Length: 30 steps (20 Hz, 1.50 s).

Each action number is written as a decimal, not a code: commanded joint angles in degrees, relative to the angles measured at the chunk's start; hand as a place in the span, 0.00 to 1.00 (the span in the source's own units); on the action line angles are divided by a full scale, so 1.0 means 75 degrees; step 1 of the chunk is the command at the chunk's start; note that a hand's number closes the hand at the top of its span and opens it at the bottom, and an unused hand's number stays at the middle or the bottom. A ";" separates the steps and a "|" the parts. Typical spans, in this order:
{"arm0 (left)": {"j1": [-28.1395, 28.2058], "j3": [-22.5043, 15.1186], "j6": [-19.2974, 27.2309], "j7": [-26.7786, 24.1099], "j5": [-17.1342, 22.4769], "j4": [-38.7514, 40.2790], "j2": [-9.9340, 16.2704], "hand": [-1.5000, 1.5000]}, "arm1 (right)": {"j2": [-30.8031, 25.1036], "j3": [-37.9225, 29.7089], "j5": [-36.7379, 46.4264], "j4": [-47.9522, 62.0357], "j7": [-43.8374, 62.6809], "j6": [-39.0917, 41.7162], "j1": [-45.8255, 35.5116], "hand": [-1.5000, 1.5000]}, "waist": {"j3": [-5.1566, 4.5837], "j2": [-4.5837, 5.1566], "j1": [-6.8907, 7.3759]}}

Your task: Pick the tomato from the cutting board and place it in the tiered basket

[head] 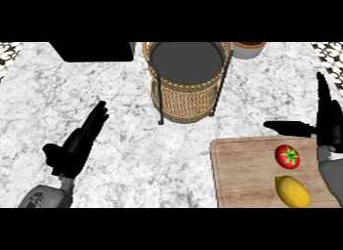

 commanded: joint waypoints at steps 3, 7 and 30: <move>-0.0022 0.0038 0.0046 0.0002 -0.0075 0.0039 0.0043 0.50 | -0.1624 0.1258 0.1000 -0.0131 0.2550 0.2331 0.0090 0.00 | -0.0050 -0.0036 0.0006; -0.0184 0.0070 -0.0014 0.0117 -0.0009 -0.0001 0.0020 0.50 | -0.1933 0.1843 0.0843 -0.1290 0.4431 0.4036 -0.0469 0.00 | -0.0015 -0.0069 0.0003; -0.0107 0.0157 -0.0176 -0.0209 -0.0250 0.0297 -0.0401 0.50 | -0.1028 0.1903 0.1139 -0.2084 0.7905 0.4959 -0.0375 0.00 | 0.0072 0.0085 0.0155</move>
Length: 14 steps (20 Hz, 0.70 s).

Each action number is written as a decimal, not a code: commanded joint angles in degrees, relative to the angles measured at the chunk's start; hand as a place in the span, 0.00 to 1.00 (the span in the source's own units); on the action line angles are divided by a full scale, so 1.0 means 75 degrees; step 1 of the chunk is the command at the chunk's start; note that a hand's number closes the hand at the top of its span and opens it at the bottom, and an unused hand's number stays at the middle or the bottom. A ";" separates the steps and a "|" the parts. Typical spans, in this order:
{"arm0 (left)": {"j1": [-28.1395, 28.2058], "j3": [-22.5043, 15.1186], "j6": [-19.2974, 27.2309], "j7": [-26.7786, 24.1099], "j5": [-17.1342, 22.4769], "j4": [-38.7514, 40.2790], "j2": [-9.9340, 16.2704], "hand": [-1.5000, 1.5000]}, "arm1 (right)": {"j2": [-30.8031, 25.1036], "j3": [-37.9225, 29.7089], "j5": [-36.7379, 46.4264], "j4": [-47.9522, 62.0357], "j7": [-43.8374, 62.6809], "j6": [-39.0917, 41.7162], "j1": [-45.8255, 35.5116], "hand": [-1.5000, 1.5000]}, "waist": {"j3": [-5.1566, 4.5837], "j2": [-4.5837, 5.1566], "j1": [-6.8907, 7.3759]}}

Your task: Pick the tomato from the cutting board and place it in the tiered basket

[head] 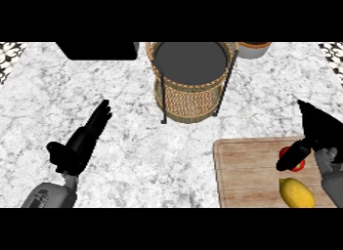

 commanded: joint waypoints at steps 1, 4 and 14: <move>-0.0076 0.0067 0.0020 0.0096 -0.0088 0.0037 -0.0014 0.50 | 0.0343 -0.0250 -0.0022 0.0166 0.1483 0.0229 0.0018 0.00 | 0.0005 0.0006 -0.0008; 0.0196 -0.0086 0.0087 0.0063 -0.0228 -0.0274 -0.0197 0.50 | 0.0652 -0.0140 0.0492 -0.0141 0.1270 -0.0052 0.0513 0.00 | 0.0009 -0.0004 -0.0004; 0.0285 0.0264 -0.0310 -0.0111 -0.0073 0.0080 -0.0177 0.50 | 0.0953 -0.0628 0.1192 0.0140 0.0710 -0.0322 0.1522 0.00 | 0.0007 0.0004 -0.0054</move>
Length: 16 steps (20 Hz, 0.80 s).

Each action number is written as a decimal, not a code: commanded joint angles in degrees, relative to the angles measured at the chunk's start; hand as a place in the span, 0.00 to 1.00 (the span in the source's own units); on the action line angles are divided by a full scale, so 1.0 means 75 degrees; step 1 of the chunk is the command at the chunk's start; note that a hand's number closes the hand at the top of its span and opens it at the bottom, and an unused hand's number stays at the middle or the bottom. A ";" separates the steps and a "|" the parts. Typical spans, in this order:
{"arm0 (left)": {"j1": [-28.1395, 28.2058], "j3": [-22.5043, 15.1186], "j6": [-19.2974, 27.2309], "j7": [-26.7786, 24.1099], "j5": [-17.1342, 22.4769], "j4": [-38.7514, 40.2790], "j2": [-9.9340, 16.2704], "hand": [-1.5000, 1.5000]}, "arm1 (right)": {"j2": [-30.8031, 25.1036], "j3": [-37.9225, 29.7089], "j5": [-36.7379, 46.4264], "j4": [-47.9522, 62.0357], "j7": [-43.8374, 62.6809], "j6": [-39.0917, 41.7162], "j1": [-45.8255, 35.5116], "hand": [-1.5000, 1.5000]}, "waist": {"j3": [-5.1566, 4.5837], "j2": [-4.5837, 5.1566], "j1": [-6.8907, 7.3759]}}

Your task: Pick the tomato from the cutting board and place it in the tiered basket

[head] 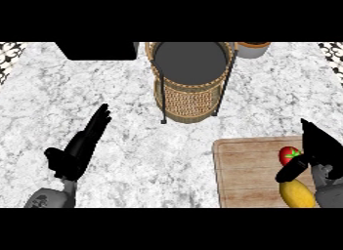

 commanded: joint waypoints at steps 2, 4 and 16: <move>-0.0529 0.0222 0.0042 -0.0028 -0.0209 0.0418 -0.0169 0.50 | 0.0055 -0.0463 0.0097 -0.0071 0.0549 0.0261 0.0411 0.00 | 0.0000 0.0007 -0.0028; -0.0532 0.0354 -0.0203 -0.0091 -0.0095 0.0525 -0.0111 0.50 | 0.0797 -0.0086 0.0675 0.0390 0.0747 -0.0131 0.0240 0.00 | 0.0001 0.0013 0.0016; 0.0243 0.0193 -0.0115 0.0364 -0.0711 -0.0358 -0.0671 0.50 | 0.1325 -0.1310 0.1176 0.1307 -0.1036 -0.0076 0.0250 1.00 | 0.0004 0.0005 0.0047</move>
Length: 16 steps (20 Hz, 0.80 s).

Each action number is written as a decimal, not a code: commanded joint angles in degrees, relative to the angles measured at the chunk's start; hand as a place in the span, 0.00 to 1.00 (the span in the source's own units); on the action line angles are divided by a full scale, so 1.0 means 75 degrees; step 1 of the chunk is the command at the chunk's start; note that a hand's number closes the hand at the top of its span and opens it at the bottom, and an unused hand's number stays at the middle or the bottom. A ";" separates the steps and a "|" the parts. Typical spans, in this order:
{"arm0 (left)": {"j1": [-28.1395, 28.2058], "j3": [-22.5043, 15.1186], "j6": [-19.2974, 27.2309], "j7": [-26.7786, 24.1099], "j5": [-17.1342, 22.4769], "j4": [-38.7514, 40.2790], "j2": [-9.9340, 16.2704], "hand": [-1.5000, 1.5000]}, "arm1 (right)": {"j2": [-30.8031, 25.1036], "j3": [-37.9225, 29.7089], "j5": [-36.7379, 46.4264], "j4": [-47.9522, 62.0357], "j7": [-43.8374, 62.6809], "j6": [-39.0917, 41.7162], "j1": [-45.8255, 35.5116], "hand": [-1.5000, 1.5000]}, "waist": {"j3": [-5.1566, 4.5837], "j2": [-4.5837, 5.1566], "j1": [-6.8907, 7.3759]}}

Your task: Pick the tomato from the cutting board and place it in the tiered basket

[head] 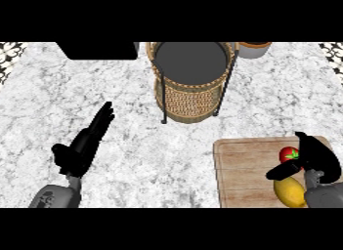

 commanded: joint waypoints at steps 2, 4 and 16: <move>0.0106 0.0174 -0.0193 0.0072 -0.0024 -0.0163 0.0156 0.50 | 0.0186 -0.0170 0.0550 0.0506 -0.1392 -0.1219 0.0254 1.00 | 0.0009 0.0005 0.0011; -0.0073 0.0403 -0.0384 0.0155 0.0088 -0.0089 0.0067 0.50 | 0.0435 -0.0060 0.0824 -0.0198 -0.0513 -0.0572 -0.0010 1.00 | 0.0003 0.0000 -0.0008; -0.0243 0.0340 -0.0432 0.0025 -0.0264 0.0078 -0.0152 0.50 | -0.1508 -0.0381 0.0376 0.1499 -0.5440 0.0521 -0.1194 1.00 | 0.0038 0.0090 0.0275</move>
